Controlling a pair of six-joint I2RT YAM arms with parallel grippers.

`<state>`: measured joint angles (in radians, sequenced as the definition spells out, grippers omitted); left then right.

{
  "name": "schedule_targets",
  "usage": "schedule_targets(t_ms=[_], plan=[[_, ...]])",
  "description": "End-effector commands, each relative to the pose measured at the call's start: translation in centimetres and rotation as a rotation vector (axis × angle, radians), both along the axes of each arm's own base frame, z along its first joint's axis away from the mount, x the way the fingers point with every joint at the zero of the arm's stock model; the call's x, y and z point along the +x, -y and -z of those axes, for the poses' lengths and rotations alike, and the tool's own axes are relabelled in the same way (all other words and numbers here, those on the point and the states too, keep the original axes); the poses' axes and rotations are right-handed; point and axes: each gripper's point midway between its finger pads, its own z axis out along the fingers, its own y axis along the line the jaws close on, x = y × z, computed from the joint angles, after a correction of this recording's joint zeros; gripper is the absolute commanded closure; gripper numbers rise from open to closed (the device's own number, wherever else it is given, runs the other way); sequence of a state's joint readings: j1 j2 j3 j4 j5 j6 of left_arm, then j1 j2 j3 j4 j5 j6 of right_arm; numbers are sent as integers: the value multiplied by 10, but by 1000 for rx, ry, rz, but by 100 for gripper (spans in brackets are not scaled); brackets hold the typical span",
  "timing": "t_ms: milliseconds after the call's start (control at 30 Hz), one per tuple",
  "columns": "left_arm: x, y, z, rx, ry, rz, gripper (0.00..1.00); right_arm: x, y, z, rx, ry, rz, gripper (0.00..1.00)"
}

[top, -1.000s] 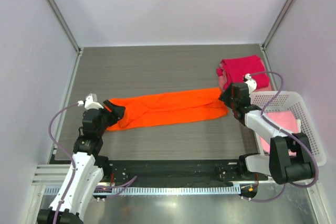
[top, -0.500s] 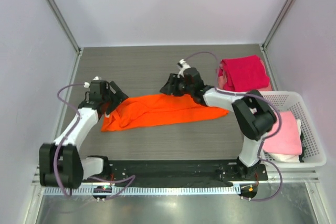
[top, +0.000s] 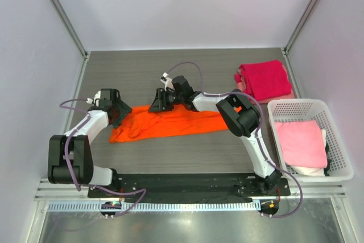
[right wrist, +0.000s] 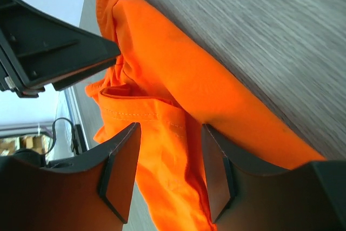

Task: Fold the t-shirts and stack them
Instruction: Fold the tshirt

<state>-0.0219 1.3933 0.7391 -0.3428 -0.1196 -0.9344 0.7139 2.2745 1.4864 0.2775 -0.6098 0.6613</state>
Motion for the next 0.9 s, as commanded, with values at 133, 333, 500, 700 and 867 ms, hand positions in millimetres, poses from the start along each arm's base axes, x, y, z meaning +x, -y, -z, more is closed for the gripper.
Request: schedule_targets(t_ms=[133, 333, 500, 700, 867], plan=[[3, -18, 5, 63, -11, -47, 32, -24, -22, -17, 76, -27, -153, 51], [7, -29, 22, 58, -70, -80, 33, -43, -18, -21, 106, -43, -240, 64], [7, -32, 30, 70, -96, -89, 32, -68, -7, -34, 159, -54, -287, 81], [7, -30, 40, 47, -132, -71, 32, -111, 29, -27, 163, -99, -302, 77], [9, -31, 36, 54, -122, -64, 32, -143, 61, -22, 116, -87, -312, 52]])
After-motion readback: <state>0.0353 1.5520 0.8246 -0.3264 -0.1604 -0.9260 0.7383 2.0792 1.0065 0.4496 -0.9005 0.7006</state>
